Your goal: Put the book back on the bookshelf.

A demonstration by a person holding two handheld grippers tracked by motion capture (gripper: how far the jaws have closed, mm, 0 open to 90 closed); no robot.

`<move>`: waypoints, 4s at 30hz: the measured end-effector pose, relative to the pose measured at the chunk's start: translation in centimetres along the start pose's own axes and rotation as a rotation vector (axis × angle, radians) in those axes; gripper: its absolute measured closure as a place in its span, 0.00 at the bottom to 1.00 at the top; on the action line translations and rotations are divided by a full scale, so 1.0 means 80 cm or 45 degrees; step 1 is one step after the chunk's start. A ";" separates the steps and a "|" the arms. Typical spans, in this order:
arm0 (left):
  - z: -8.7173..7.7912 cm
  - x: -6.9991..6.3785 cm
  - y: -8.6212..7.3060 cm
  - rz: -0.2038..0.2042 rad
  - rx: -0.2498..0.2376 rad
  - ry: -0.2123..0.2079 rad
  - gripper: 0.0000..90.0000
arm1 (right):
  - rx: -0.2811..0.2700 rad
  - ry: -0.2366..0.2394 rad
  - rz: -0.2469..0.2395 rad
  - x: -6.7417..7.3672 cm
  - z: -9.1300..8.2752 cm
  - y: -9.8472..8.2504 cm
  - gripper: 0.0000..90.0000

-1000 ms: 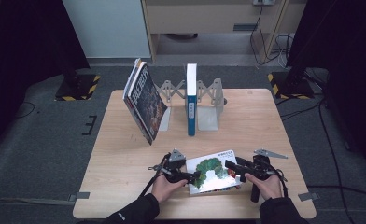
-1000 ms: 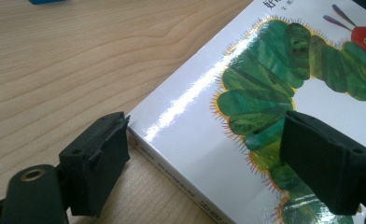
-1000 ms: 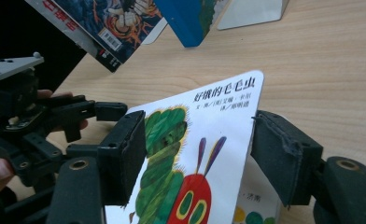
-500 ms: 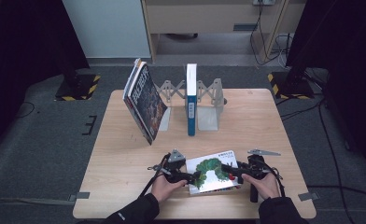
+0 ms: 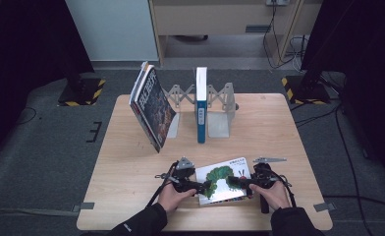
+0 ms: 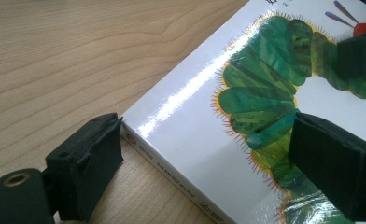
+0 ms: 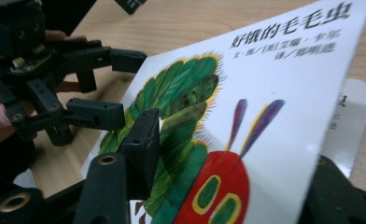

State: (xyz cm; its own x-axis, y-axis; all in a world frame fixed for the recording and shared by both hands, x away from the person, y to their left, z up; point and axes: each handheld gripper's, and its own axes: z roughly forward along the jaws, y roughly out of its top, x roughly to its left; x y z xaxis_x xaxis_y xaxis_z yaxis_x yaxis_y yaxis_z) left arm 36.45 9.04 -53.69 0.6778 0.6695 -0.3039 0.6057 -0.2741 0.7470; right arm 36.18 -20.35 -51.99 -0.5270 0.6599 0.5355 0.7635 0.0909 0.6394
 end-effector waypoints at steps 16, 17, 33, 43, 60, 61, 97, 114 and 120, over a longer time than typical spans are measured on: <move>-0.004 0.005 0.000 -0.030 -0.006 -0.014 0.14 | -0.052 0.002 0.012 -0.002 -0.011 0.006 0.72; -0.004 0.005 0.000 -0.046 -0.006 -0.020 0.16 | -0.067 0.012 0.012 -0.002 -0.012 0.006 0.74; -0.012 0.006 0.002 -0.060 0.004 -0.063 0.24 | -0.171 0.087 0.004 0.005 -0.026 0.018 0.90; -0.012 0.005 0.003 -0.083 -0.027 -0.131 0.21 | -0.249 0.123 -0.067 0.010 -0.037 0.023 0.93; 0.003 0.005 -0.001 -0.118 -0.025 -0.210 0.11 | -0.258 0.127 -0.083 0.007 -0.039 0.021 0.92; 0.003 0.005 -0.001 -0.121 -0.026 -0.209 0.11 | -0.255 0.113 -0.081 0.006 -0.038 0.021 0.90; 0.004 0.007 0.000 -0.123 -0.043 -0.147 0.25 | -0.116 -0.117 -0.156 -0.001 -0.003 0.002 0.51; 0.004 0.008 0.000 -0.132 -0.042 -0.122 0.35 | -0.109 -0.344 -0.188 -0.010 -0.011 0.002 0.37; 0.003 0.009 0.000 -0.141 -0.044 -0.132 0.35 | -0.114 -0.360 -0.186 -0.010 -0.008 0.000 0.36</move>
State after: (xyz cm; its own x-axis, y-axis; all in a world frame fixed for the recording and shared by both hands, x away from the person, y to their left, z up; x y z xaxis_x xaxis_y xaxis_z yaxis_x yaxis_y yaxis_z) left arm 37.05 9.34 -54.08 0.6480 0.6191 -0.4436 0.6658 -0.1777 0.7247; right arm 36.39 -21.36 -52.05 -0.4948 0.8266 0.2683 0.6448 0.1422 0.7510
